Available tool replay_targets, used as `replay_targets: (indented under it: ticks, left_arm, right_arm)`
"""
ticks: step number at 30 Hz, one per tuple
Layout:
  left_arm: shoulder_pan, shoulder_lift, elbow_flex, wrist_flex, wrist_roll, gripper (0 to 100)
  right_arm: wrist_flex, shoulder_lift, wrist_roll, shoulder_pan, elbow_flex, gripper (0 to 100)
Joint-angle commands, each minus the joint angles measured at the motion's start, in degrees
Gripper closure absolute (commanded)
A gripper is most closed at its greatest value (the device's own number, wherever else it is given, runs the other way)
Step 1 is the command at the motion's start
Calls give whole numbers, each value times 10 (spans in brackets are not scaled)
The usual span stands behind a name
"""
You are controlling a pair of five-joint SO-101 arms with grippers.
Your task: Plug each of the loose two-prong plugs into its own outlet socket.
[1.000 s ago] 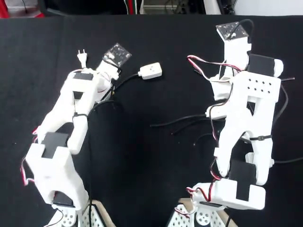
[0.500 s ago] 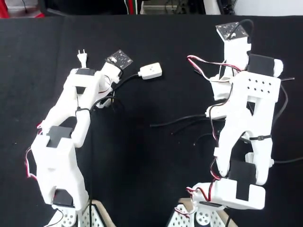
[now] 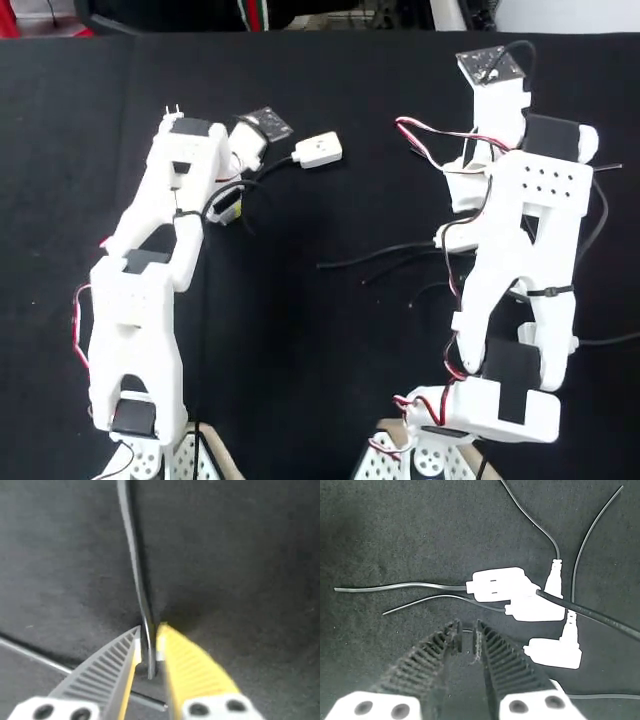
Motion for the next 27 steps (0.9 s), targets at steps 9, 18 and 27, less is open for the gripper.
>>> replay_targets:
  ticks: [9, 18, 27]
  left_arm:
    - [-2, -5, -34, 127, -11, 970]
    - [-32, -169, 156, 157, -91, 969]
    - [-126, -467, 618, -28, -249, 970]
  right_arm:
    - [-9, -4, -2, -4, -5, 949]
    - [-9, -7, -2, -4, -3, 949]
    - [-9, -5, -3, -7, -3, 949]
